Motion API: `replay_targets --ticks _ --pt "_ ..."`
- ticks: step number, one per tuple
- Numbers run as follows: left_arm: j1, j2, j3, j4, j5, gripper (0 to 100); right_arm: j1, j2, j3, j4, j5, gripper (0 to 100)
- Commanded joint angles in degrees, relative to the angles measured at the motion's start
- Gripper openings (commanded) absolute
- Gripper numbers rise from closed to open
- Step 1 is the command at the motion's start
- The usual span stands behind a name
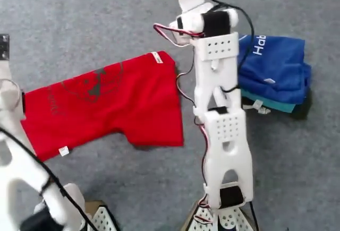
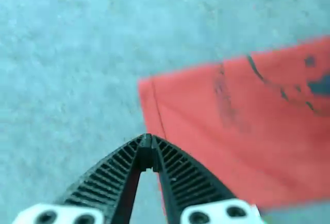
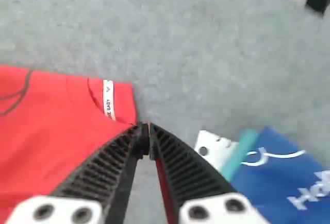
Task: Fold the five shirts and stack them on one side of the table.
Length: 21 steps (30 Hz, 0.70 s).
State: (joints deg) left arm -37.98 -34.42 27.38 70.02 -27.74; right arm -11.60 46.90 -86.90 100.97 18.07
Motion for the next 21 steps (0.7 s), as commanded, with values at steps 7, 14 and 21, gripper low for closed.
replay_targets --ticks 7,14,21 --pt "7.1 -28.7 14.5 23.8 6.7 3 -0.3 -38.5 46.1 0.1 15.3 1.6" --pt "6.0 -46.8 21.7 21.4 3.2 3 -2.5 -61.2 83.2 -5.9 29.4 16.5" --pt "5.8 -48.8 23.9 20.9 2.4 3 -8.3 -78.6 114.4 -9.7 40.3 30.0"
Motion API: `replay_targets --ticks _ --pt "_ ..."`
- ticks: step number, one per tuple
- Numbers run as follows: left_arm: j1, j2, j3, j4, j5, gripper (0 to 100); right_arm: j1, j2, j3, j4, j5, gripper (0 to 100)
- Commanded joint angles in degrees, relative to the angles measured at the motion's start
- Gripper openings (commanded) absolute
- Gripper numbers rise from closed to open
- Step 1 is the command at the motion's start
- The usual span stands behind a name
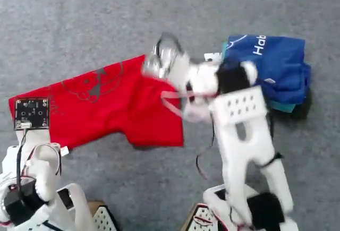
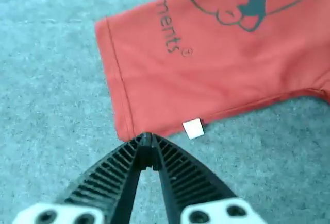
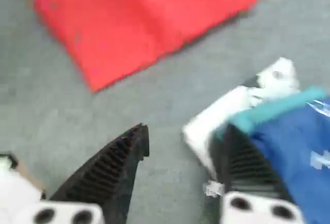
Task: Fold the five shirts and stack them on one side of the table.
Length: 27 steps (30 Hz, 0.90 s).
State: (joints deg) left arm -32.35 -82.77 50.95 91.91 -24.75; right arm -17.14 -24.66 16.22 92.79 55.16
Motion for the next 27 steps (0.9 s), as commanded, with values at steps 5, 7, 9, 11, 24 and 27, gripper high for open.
replay_targets --ticks 5,7,9,11,24,27 --pt "0.3 -0.4 0.4 -1.1 -0.7 3 -8.8 -12.8 29.3 -11.7 3.7 30.4" --pt "0.3 -0.4 0.4 -1.1 -0.7 3 -10.9 -12.8 34.1 -16.6 3.6 30.4" --pt "0.2 -0.6 0.4 -1.0 -0.7 3 -12.7 -12.4 37.4 -20.7 3.5 30.4" --pt "0.2 -0.6 0.4 -1.0 -0.7 3 -14.4 -10.9 39.0 -23.1 3.4 30.4" --pt "0.2 -0.7 0.4 -0.7 -0.6 3 -16.9 8.6 36.4 -36.5 3.1 30.4" --pt "0.2 -0.7 0.4 -0.7 -0.6 3 -16.6 13.2 34.2 -37.6 1.8 30.4"
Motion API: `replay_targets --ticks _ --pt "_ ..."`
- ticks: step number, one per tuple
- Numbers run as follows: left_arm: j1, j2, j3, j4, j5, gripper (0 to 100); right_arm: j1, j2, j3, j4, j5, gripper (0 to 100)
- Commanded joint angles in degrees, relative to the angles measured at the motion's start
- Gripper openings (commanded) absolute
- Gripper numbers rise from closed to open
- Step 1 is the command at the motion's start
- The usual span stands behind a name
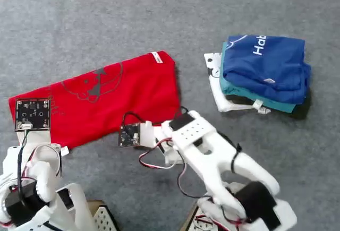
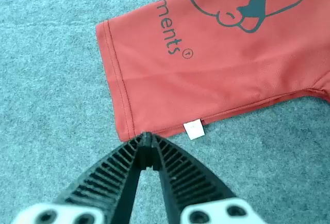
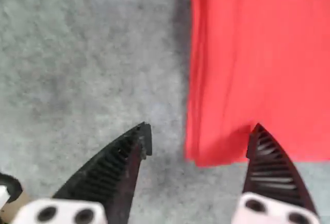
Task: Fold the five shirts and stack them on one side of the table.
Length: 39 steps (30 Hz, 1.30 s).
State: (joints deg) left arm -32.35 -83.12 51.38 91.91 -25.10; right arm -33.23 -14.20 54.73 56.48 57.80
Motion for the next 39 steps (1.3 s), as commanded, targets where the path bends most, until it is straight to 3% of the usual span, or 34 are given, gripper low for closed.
replay_targets --ticks 1,12,18,21,32,39 --pt "0.2 -0.4 0.0 -0.6 -0.3 3 -0.4 4.4 -4.7 -1.3 -0.8 30.4" --pt "0.3 -0.4 0.0 -0.6 -0.3 3 -0.4 14.5 -6.6 -6.2 -1.2 29.4" --pt "0.3 -0.2 0.0 -0.6 -0.3 3 1.1 16.1 -6.8 -9.5 -1.2 2.9" --pt "0.3 0.0 0.0 -0.6 -0.3 3 4.4 16.4 -9.4 -10.4 -1.2 3.6" --pt "0.7 0.1 0.0 -0.7 -0.3 3 6.8 17.0 -35.6 8.2 -0.9 1.4" --pt "0.7 0.1 0.0 -0.7 -0.3 3 6.8 31.0 -61.3 17.1 -0.7 1.4"
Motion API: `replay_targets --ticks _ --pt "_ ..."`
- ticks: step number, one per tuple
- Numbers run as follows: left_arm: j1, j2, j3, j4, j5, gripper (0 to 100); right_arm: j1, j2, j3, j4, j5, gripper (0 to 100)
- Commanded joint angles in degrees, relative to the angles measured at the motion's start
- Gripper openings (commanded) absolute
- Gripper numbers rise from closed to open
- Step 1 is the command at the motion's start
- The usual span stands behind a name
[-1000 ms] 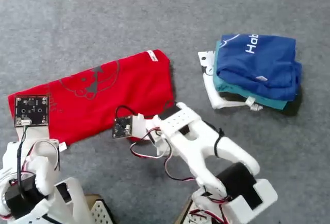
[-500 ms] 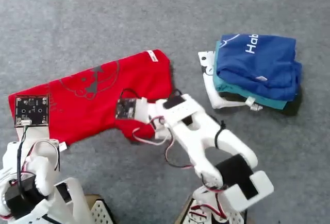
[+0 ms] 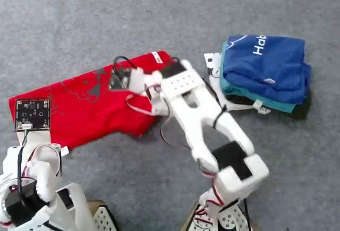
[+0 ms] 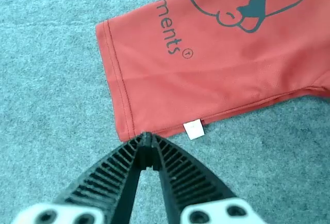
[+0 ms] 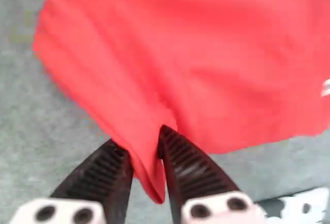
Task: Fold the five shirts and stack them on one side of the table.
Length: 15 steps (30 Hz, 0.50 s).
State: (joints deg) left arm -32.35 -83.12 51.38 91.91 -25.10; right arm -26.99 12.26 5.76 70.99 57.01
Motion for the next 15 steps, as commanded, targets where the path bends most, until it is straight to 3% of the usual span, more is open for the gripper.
replay_targets --ticks 1,11,13,15 --pt "0.7 0.1 0.0 -0.7 -0.3 3 0.5 7.4 -16.6 3.2 0.3 1.4" --pt "0.7 0.1 0.0 -0.9 -0.3 3 -0.4 38.1 -60.7 14.6 3.6 1.7" --pt "0.7 0.1 0.0 -0.9 -0.3 3 -0.4 43.2 -69.2 16.7 3.3 7.0" --pt "0.7 0.1 0.0 -0.9 -0.3 3 -0.1 47.8 -77.3 18.2 1.1 19.8"
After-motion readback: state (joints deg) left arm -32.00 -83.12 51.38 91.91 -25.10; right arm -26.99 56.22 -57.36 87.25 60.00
